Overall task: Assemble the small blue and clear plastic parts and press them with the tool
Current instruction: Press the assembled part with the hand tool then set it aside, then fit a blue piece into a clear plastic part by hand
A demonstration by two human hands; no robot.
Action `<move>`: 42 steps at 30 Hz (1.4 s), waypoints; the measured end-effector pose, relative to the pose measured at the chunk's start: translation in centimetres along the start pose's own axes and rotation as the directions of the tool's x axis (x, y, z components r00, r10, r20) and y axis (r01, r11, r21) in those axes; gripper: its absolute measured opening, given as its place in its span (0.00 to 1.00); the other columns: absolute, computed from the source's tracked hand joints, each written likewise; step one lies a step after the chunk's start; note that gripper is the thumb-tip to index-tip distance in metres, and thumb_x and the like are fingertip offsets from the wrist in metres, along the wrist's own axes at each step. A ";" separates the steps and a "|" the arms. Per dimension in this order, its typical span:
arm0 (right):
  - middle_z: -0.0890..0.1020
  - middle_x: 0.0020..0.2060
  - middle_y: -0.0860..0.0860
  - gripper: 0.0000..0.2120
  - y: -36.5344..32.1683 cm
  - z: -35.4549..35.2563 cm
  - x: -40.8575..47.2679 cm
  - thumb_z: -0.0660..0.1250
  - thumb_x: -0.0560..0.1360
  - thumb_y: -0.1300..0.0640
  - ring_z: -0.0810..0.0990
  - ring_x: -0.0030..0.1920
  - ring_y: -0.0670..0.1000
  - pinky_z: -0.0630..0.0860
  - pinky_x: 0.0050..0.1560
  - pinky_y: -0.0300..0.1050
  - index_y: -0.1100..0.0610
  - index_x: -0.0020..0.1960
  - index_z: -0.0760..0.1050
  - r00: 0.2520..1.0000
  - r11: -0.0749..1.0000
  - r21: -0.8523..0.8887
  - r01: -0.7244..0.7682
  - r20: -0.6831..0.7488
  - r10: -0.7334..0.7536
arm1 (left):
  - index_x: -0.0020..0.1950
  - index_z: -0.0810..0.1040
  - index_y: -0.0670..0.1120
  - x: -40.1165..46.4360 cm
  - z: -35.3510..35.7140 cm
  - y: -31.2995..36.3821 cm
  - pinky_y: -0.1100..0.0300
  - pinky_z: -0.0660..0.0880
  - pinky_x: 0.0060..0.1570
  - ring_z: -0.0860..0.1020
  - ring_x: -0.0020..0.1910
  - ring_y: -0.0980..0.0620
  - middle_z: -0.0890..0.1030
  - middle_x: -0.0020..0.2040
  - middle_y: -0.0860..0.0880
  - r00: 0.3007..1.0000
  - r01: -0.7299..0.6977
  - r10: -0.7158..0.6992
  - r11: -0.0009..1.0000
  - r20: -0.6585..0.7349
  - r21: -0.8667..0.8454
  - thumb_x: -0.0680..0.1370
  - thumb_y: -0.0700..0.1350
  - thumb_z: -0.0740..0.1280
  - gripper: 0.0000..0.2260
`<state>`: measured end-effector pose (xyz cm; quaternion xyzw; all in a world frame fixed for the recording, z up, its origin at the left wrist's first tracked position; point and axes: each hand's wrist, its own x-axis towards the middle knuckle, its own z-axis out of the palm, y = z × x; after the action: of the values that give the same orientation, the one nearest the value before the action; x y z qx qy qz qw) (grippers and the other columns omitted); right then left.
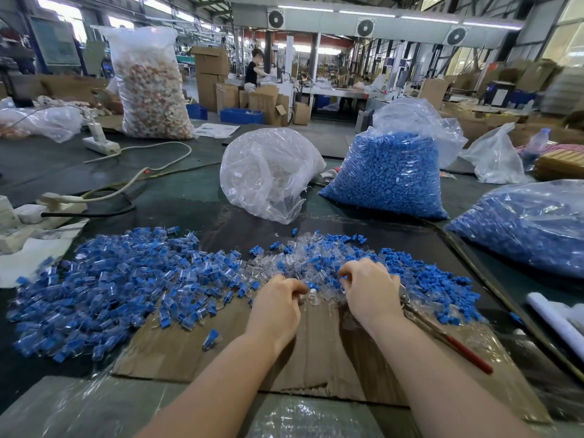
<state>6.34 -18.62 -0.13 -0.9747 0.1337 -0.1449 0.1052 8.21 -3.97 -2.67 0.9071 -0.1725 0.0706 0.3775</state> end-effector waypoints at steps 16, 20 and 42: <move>0.78 0.46 0.47 0.06 -0.6 0.8 -0.9 0.59 0.79 0.53 0.74 0.49 0.49 0.70 0.55 0.45 0.52 0.49 0.73 0.990 0.999 -0.003 0.035 -0.138 -0.035 | 0.41 0.72 0.54 -0.9 0.0 -0.3 0.76 0.70 0.37 0.75 0.38 0.61 0.77 0.38 0.56 0.991 0.124 -0.133 0.958 -0.017 -0.259 0.74 0.39 0.70 0.11; 0.76 0.37 0.45 0.04 -0.5 0.6 -3.4 0.62 0.78 0.55 0.72 0.40 0.47 0.69 0.50 0.44 0.51 0.43 0.72 0.979 0.987 0.152 0.060 -0.200 -0.028 | 0.42 0.76 0.54 -1.0 0.0 0.2 0.74 0.70 0.35 0.76 0.40 0.60 0.79 0.39 0.57 0.988 0.141 -0.154 0.952 -0.024 -0.271 0.75 0.41 0.69 0.08; 0.79 0.36 0.46 0.05 0.2 1.7 -6.4 0.70 0.73 0.59 0.76 0.39 0.49 0.65 0.45 0.45 0.54 0.40 0.76 0.954 0.899 0.401 0.175 -0.295 -0.055 | 0.45 0.74 0.54 -2.2 1.0 1.1 0.69 0.76 0.40 0.78 0.37 0.57 0.79 0.41 0.50 0.990 0.114 -0.140 0.853 -0.013 -0.510 0.73 0.33 0.68 0.15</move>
<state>0.89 -16.69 -3.39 -0.9050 0.0541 -0.3109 0.2854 5.80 -4.83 -3.25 0.7830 -0.1154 0.0201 0.6108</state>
